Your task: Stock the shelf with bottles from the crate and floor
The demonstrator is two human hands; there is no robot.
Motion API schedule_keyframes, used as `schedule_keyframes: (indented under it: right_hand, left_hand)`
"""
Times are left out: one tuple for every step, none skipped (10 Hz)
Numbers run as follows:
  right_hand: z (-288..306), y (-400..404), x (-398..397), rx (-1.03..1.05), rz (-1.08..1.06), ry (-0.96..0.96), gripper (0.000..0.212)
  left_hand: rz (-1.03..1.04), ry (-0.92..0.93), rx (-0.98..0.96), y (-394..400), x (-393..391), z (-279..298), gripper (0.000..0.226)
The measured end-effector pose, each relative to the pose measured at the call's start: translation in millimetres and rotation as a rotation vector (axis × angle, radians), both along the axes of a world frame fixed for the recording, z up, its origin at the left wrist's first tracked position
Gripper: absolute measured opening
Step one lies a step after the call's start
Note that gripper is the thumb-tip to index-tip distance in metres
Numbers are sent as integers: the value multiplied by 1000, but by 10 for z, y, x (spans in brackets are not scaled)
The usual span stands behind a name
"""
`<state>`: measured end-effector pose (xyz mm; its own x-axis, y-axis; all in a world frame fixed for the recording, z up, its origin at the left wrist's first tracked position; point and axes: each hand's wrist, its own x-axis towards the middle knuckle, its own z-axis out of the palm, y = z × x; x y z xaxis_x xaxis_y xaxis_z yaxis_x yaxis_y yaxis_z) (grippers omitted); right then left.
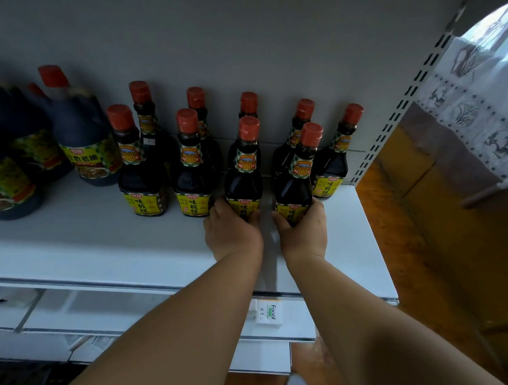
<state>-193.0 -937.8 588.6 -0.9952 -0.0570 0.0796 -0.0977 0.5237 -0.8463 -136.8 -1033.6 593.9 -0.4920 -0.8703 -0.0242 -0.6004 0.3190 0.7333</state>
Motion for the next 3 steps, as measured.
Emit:
schedule_keyframes:
  right_hand:
    - [31, 7, -5, 12, 5, -10, 57]
    - [67, 10, 20, 22, 12, -38, 62]
    - [70, 75, 109, -12, -4, -23, 67]
  left_hand:
    - [-6, -24, -3, -8, -7, -6, 77]
    - [-26, -34, 34, -19, 30, 45, 81]
    - [-31, 14, 87, 32, 59, 101, 91]
